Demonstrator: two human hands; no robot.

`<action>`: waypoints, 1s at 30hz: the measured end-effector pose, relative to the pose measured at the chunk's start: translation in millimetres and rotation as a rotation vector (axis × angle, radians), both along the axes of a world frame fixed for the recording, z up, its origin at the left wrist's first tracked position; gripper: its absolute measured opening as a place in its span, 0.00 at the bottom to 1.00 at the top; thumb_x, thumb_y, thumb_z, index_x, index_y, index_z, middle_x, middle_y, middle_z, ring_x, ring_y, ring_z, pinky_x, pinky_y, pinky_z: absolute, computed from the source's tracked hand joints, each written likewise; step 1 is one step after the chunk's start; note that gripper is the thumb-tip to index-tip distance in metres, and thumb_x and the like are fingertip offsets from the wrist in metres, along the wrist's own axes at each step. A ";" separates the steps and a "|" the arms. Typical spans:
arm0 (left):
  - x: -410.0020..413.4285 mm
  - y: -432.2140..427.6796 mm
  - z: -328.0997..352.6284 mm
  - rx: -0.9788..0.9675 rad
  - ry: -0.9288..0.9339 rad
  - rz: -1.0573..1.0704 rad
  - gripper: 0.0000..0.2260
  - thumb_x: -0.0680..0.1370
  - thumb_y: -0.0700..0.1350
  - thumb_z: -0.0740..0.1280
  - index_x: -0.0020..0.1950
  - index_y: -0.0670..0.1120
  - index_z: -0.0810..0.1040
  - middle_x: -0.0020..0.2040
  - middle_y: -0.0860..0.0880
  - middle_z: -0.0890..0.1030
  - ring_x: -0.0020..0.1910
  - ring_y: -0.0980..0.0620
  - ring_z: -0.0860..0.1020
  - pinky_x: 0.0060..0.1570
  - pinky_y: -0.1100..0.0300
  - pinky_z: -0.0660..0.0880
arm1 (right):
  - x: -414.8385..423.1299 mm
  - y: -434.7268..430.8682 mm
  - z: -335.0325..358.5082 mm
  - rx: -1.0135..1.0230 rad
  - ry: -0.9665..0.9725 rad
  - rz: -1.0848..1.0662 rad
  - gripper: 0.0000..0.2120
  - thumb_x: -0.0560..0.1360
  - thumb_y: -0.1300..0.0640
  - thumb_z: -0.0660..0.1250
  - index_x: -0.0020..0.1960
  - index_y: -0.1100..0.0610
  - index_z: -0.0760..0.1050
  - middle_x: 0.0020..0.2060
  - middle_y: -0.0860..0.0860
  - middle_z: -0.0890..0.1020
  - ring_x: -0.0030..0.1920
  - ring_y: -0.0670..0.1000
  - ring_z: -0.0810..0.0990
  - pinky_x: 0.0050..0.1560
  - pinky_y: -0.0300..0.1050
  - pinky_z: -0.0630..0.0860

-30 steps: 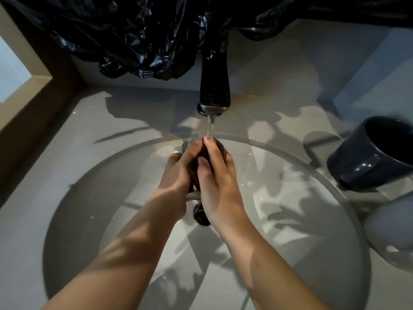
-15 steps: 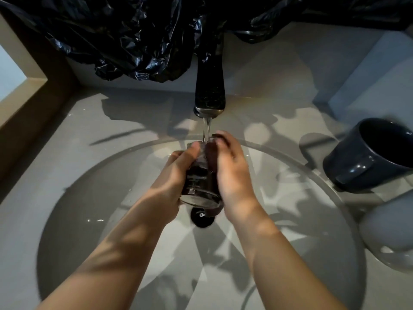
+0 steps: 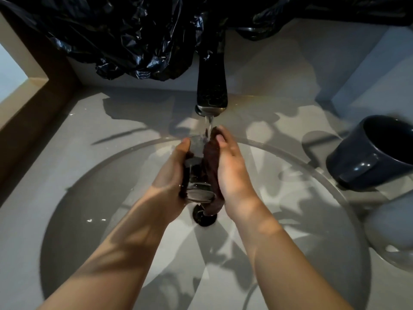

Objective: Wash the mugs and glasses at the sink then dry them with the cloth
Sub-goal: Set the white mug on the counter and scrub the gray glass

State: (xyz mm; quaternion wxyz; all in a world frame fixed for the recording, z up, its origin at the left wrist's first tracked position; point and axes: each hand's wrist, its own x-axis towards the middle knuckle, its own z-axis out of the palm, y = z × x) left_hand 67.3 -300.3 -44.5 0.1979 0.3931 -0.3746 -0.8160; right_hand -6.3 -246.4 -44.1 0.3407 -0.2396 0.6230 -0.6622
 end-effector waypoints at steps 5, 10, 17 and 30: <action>3.2 -4.7 -2.0 0.041 0.030 -0.012 0.25 0.79 0.61 0.55 0.60 0.44 0.78 0.54 0.42 0.82 0.55 0.45 0.80 0.61 0.49 0.72 | 30.0 21.6 -10.3 0.132 0.493 0.175 0.19 0.73 0.42 0.57 0.60 0.25 0.60 0.76 0.42 0.50 0.72 0.41 0.54 0.69 0.34 0.54; 3.7 -2.9 6.0 -0.031 0.038 -0.145 0.32 0.66 0.66 0.61 0.59 0.45 0.80 0.53 0.41 0.84 0.51 0.42 0.83 0.53 0.46 0.77 | 5.0 5.7 2.0 -0.046 0.201 0.039 0.13 0.79 0.52 0.58 0.60 0.37 0.70 0.64 0.49 0.74 0.62 0.48 0.75 0.53 0.28 0.71; 5.1 -9.5 0.8 0.061 0.065 -0.016 0.23 0.80 0.56 0.55 0.64 0.40 0.76 0.51 0.42 0.82 0.50 0.47 0.81 0.49 0.56 0.78 | 31.4 21.5 -11.3 0.129 0.509 0.186 0.20 0.72 0.40 0.55 0.62 0.24 0.55 0.76 0.39 0.44 0.72 0.39 0.52 0.67 0.28 0.53; 4.3 -8.8 0.9 0.044 0.039 -0.034 0.21 0.81 0.54 0.56 0.62 0.41 0.76 0.48 0.43 0.82 0.47 0.47 0.81 0.49 0.56 0.77 | 29.6 20.2 -8.1 0.146 0.478 0.165 0.18 0.74 0.39 0.54 0.59 0.23 0.54 0.76 0.39 0.43 0.70 0.37 0.51 0.62 0.24 0.51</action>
